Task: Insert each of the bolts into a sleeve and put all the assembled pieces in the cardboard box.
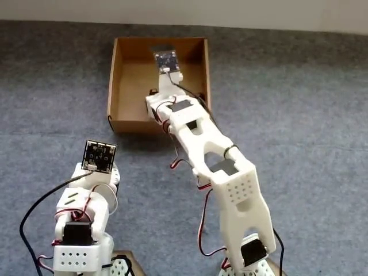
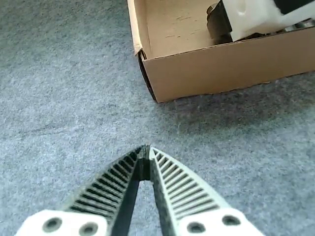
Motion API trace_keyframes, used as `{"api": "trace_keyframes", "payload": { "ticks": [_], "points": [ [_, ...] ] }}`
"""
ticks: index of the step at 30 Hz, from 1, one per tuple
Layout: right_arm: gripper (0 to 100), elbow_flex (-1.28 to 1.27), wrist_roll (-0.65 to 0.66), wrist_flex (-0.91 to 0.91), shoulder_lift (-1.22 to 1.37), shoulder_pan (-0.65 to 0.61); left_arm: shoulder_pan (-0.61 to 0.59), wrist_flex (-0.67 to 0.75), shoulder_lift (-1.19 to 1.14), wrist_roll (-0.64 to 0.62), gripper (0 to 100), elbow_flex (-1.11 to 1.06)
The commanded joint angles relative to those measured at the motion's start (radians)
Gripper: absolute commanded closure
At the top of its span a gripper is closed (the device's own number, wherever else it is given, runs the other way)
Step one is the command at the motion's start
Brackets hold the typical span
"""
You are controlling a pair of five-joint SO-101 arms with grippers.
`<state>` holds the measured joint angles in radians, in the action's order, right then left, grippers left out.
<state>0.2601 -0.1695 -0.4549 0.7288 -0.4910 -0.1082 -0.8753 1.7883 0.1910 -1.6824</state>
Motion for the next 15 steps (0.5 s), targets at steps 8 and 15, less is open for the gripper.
{"api": "trace_keyframes", "payload": {
  "ticks": [8,15],
  "points": [
    [85.8,0.039,-0.006,-0.079,-0.010,-0.001,-0.012,0.020,0.004,0.009,99,-0.004],
    [85.8,0.076,-0.006,-0.122,-0.091,0.005,-0.012,0.020,0.004,0.009,99,-0.004]
  ]
}}
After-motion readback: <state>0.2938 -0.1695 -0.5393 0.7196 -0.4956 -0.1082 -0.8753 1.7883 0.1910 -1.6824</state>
